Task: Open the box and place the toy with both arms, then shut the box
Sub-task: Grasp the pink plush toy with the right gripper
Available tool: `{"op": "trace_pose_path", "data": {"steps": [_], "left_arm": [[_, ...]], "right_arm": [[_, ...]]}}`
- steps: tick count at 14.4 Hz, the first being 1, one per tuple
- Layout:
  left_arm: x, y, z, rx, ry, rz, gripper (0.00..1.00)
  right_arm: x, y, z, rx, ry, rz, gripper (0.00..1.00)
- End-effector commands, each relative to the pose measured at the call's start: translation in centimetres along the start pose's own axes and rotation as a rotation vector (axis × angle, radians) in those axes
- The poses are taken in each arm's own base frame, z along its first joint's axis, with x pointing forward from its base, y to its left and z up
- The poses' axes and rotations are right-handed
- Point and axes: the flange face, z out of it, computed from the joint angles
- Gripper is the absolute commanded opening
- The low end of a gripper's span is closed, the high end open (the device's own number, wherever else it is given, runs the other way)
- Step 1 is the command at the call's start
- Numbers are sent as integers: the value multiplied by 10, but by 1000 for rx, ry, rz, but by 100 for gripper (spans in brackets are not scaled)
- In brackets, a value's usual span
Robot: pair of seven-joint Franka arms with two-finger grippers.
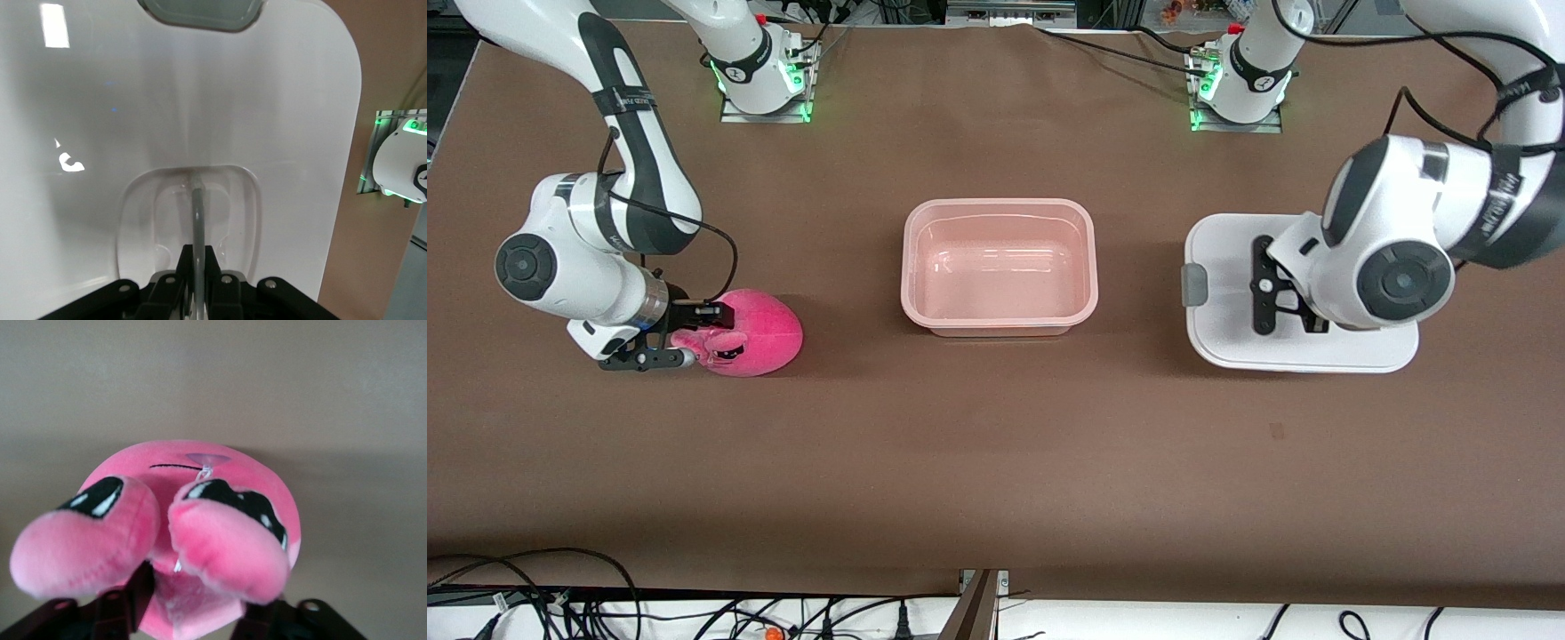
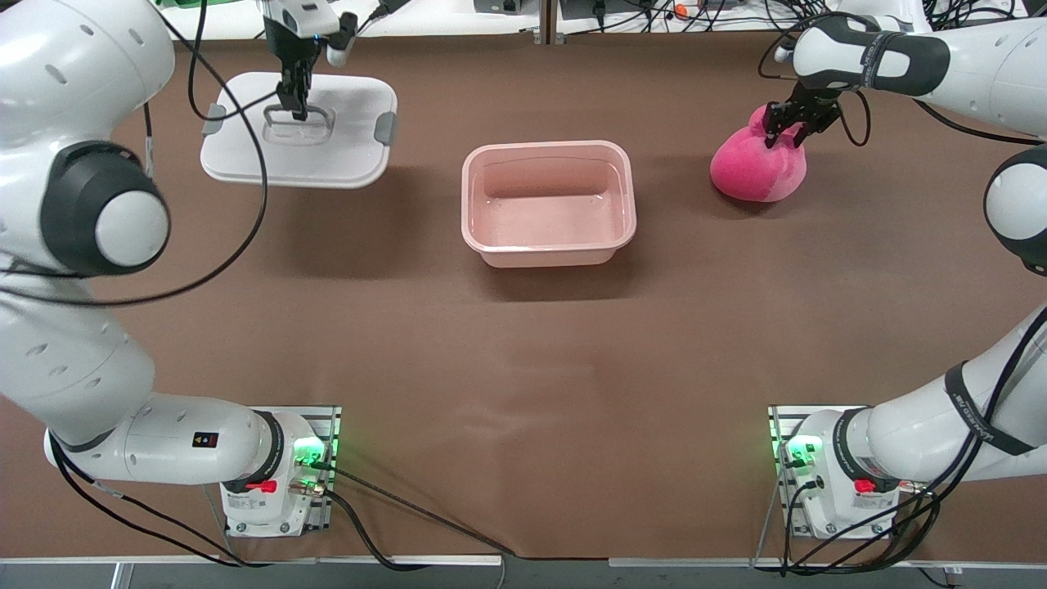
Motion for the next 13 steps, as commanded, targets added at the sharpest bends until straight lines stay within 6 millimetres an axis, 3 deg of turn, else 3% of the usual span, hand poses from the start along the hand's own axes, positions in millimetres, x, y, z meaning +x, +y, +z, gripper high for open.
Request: {"op": "trace_pose_path", "data": {"steps": [1, 4, 7, 11, 13], "left_arm": [[-5, 36, 7, 40, -24, 29, 0], [-12, 34, 9, 36, -19, 17, 0], [-21, 31, 9, 48, -8, 3, 0], [-19, 31, 9, 49, -9, 7, 0], [-19, 31, 9, 49, -9, 7, 0]], "right_arm": [[-6, -2, -4, 16, 8, -12, 0], [-5, -3, -9, 17, 13, -14, 0], [-1, -8, -28, 16, 24, -24, 0], [5, -36, -82, 16, 4, -77, 0], [7, -59, -121, 22, -20, -132, 0]]}}
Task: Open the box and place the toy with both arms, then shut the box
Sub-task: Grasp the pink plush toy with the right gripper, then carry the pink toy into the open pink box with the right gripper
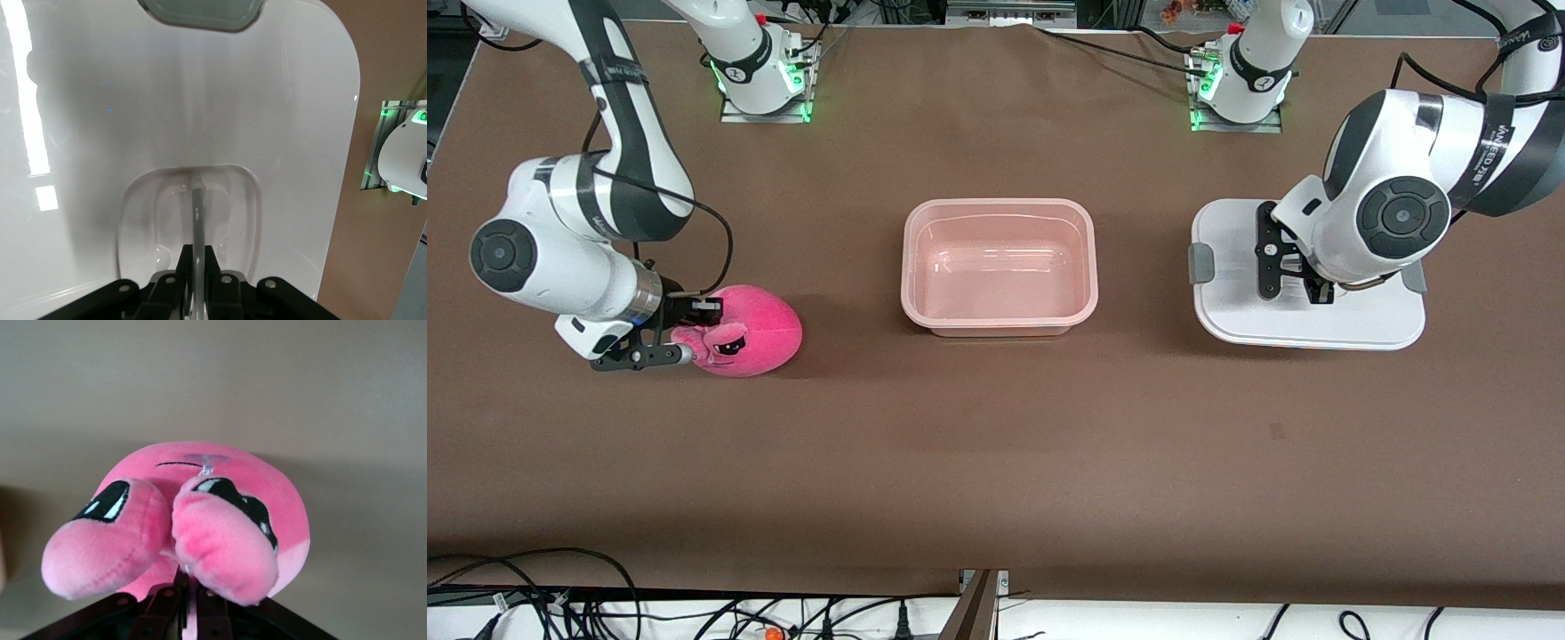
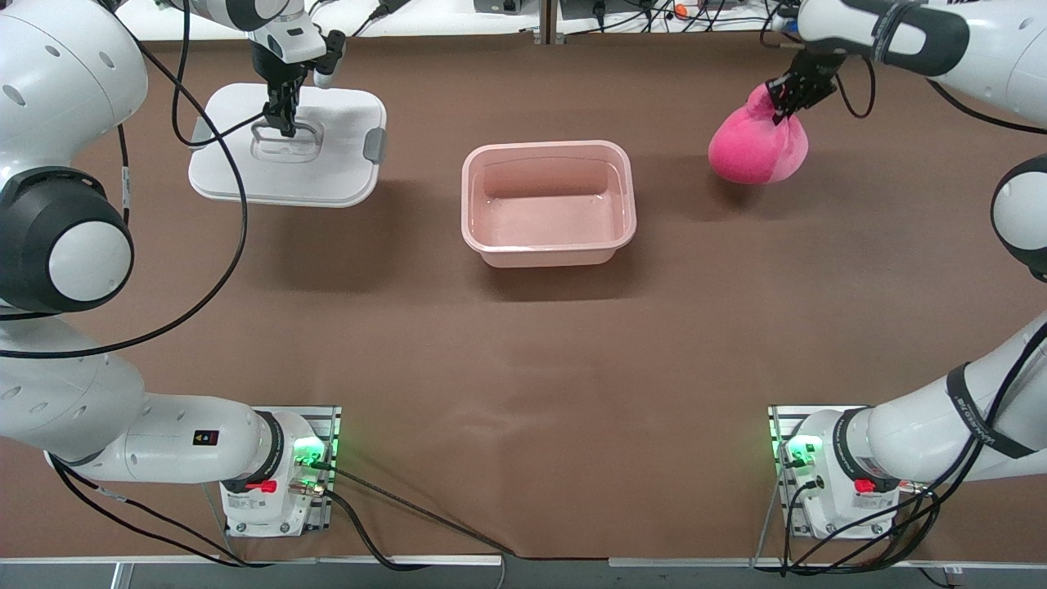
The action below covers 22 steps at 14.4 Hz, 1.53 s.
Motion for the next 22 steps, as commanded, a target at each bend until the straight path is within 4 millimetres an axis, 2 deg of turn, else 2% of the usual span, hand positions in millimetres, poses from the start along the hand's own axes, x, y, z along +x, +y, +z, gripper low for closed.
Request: {"op": "trace_pose_path", "data": {"steps": [1, 3, 5, 8, 10, 13, 16, 18, 22], "left_arm": [[-3, 6, -4, 19, -4, 23, 0], [-3, 6, -4, 18, -5, 24, 0], [-3, 6, -4, 18, -5, 24, 0], [-3, 6, -4, 18, -5, 24, 0], [-2, 6, -3, 16, -5, 25, 0], [-4, 5, -3, 17, -3, 24, 0], [-3, 5, -3, 16, -4, 23, 0], [-5, 5, -2, 15, -3, 21, 0], [-4, 5, -2, 13, 1, 21, 0]], "right_arm": [[0, -38, -59, 8, -30, -107, 0], [-5, -71, -91, 16, -46, -186, 0], [-11, -113, -104, 15, -44, -281, 0], [-29, -186, -108, -13, -52, -421, 0], [-49, -234, -114, -75, -72, -548, 0], [-81, -299, -97, -101, -149, -824, 0], [-103, -349, -82, -226, -153, -1007, 0], [-110, -367, -79, -277, -147, -1071, 0], [-100, -401, -65, -349, -127, -1140, 0]]}}
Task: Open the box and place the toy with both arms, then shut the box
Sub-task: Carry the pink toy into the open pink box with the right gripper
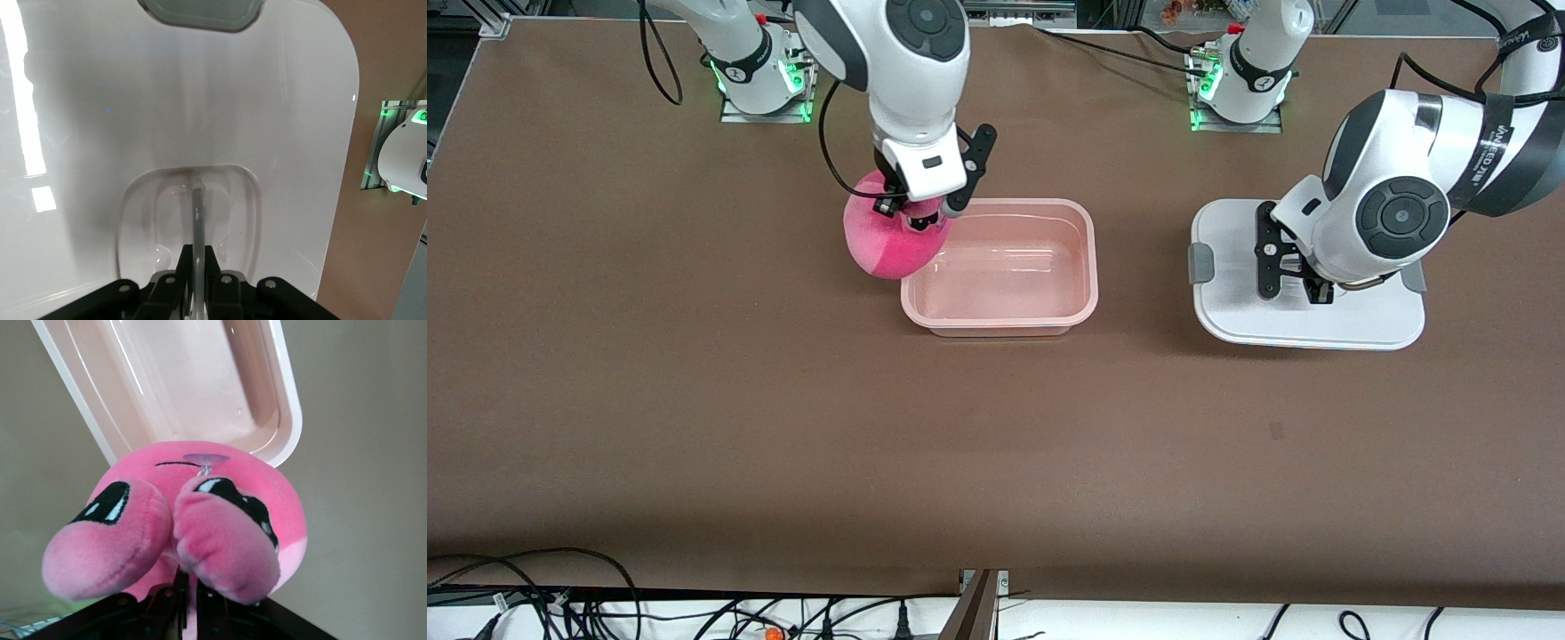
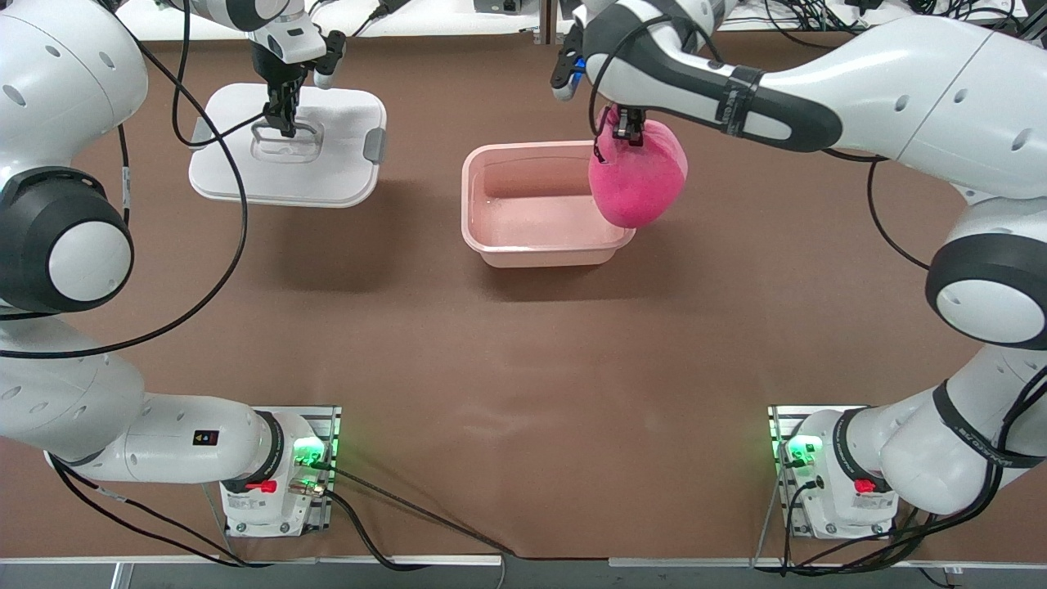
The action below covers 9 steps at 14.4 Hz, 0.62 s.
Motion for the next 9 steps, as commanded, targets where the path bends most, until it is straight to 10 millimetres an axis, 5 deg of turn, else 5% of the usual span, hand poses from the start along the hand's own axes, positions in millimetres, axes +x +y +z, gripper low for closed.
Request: {"op": "trace_pose_path", "data": {"steps": [1, 9], "left_arm": [[-4, 5, -2, 12, 5, 20, 0], [-5, 5, 0, 0, 29, 15, 0]], "right_arm": [[29, 7, 1, -55, -7, -57, 0], [80, 0, 25, -75, 0, -149, 0]]}}
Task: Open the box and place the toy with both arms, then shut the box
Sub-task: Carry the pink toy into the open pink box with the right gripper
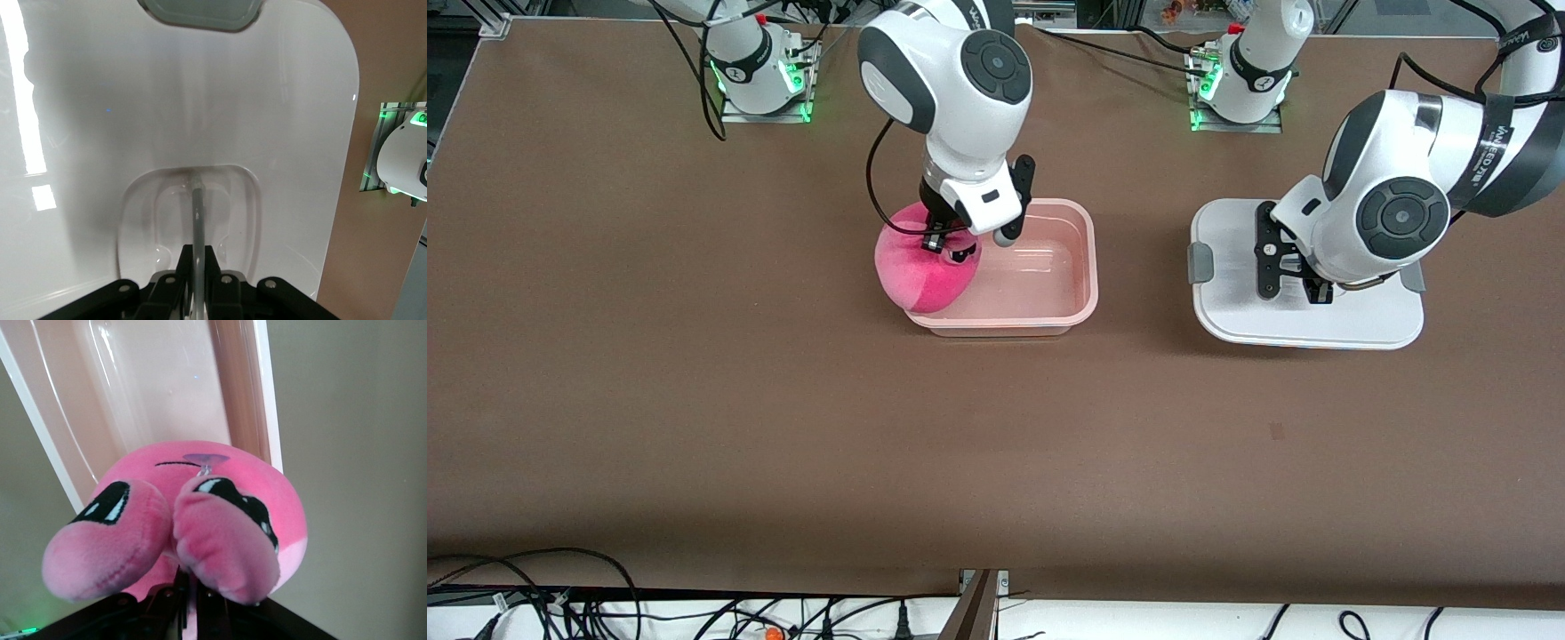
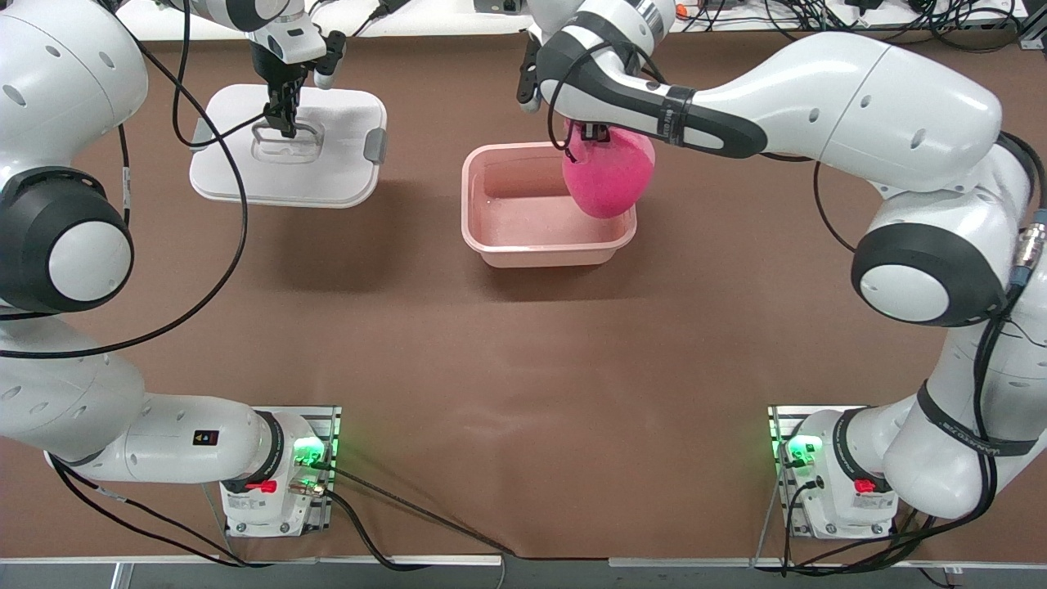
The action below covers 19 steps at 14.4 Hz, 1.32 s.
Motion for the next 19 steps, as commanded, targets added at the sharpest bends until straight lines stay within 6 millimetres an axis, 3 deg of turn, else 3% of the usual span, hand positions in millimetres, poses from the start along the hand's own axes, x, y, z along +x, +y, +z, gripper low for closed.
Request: {"op": "trace_pose_path", "data": {"steps": [1, 9, 13, 17, 18, 19], "left_arm": [[-5, 5, -2, 5, 21, 15, 0], [-4, 5, -1, 0, 26, 16, 0], [-9, 5, 1, -7, 27, 8, 0], [-8, 6, 1, -12, 25, 11, 0], [-6, 6, 0, -10, 24, 13, 0], [-4, 7, -1, -9, 23, 17, 0]], "right_arm": [[21, -4, 2, -22, 8, -32, 0], [46, -14, 32, -13, 6, -55, 0], [75, -36, 75, -24, -61, -48, 0], [96, -38, 115, -42, -59, -31, 0], [104, -36, 124, -61, -30, -38, 39], [113, -34, 132, -75, 11, -37, 97]]}}
